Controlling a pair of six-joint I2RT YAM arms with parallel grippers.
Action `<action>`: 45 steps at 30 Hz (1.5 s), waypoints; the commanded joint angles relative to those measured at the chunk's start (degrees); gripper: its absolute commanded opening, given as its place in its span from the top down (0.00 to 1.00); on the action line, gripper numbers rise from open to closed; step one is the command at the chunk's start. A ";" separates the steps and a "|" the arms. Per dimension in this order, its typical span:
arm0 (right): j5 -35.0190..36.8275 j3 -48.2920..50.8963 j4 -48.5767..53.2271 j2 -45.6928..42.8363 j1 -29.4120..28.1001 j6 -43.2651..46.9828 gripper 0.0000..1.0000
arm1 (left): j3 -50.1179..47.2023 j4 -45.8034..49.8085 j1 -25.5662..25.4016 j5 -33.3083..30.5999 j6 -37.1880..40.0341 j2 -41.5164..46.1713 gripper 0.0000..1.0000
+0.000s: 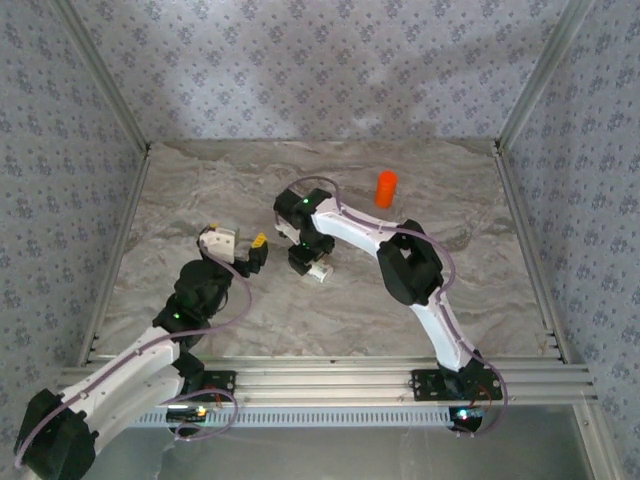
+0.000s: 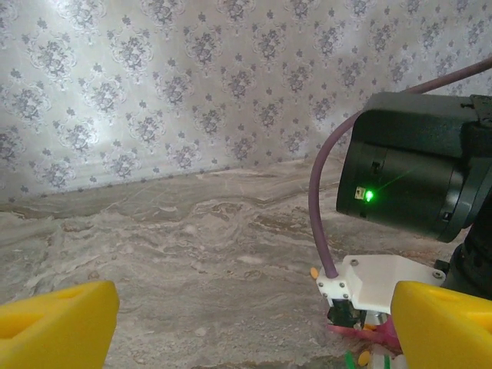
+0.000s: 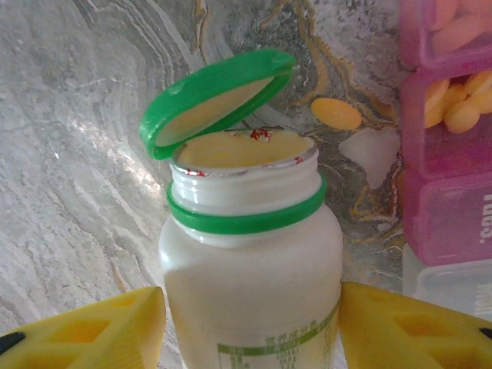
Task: Sort the pills into containers
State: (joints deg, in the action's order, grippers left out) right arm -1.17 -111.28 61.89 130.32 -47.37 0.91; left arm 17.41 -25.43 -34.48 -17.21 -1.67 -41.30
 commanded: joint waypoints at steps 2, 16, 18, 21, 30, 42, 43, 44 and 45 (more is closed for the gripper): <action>1.85 -2.81 2.68 3.02 -0.96 -1.21 0.38 | -0.62 0.38 0.36 -0.46 -1.20 1.71 0.09; 2.89 6.65 -11.45 -4.22 -2.43 -1.43 0.56 | -0.88 2.06 0.45 -0.36 -1.45 4.60 0.09; 2.40 11.94 -17.95 -9.23 -2.21 -1.52 0.59 | -0.97 2.13 0.45 -0.47 -1.54 4.91 0.09; 2.60 21.02 -30.80 -17.94 -1.35 -2.97 0.59 | -1.03 2.05 0.40 -0.40 -1.65 4.67 0.09; 4.96 46.50 -73.86 -33.96 9.59 -9.54 0.61 | -1.19 0.79 0.45 0.62 -2.50 2.43 0.09; 13.89 49.90 -89.43 -21.60 16.88 -13.44 0.61 | -1.15 -0.69 0.46 1.47 -3.14 -0.76 0.09; 14.11 49.98 -89.26 -21.14 16.91 -14.30 0.61 | -1.23 -0.75 0.46 1.47 -3.12 -0.83 0.09; 14.53 50.27 -89.37 -20.73 16.72 -14.97 0.61 | -1.21 -0.92 0.45 1.48 -3.09 -0.93 0.09; 15.23 50.73 -89.63 -20.36 16.40 -15.38 0.60 | -1.24 -1.13 0.45 1.53 -3.09 -1.11 0.09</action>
State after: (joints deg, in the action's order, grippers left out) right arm 10.37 -60.93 -23.42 109.21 -30.83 -11.00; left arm 16.67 -23.90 -34.48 -16.27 -4.16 -42.19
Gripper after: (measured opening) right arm 0.509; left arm 0.911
